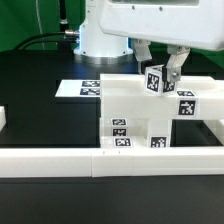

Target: Assemble chair

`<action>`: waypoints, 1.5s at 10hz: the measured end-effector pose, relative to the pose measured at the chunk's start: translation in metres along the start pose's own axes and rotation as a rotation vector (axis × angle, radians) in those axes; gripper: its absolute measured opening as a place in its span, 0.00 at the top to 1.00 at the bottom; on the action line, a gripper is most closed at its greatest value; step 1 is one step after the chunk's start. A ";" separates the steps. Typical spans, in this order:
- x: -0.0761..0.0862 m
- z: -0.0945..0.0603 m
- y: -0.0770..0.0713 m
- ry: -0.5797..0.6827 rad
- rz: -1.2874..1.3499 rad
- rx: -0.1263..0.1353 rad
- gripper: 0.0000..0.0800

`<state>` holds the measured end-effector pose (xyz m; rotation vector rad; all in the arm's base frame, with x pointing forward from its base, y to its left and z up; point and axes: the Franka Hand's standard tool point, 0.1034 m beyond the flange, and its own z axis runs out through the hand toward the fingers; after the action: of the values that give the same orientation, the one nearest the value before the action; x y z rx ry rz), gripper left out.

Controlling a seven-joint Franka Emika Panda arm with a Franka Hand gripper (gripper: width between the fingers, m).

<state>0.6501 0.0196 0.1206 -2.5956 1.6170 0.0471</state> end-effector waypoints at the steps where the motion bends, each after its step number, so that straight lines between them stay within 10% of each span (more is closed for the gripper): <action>1: -0.001 0.000 0.000 -0.002 0.064 0.001 0.64; 14: 0.002 0.000 0.003 -0.059 1.060 0.067 0.64; 15: 0.003 0.000 0.001 -0.075 1.106 0.102 0.64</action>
Offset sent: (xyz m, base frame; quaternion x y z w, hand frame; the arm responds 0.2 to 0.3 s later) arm 0.0000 0.0000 0.0000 0.0000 0.0000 0.1938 0.9810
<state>0.6501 0.0168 0.1206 -1.3111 2.6590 0.1182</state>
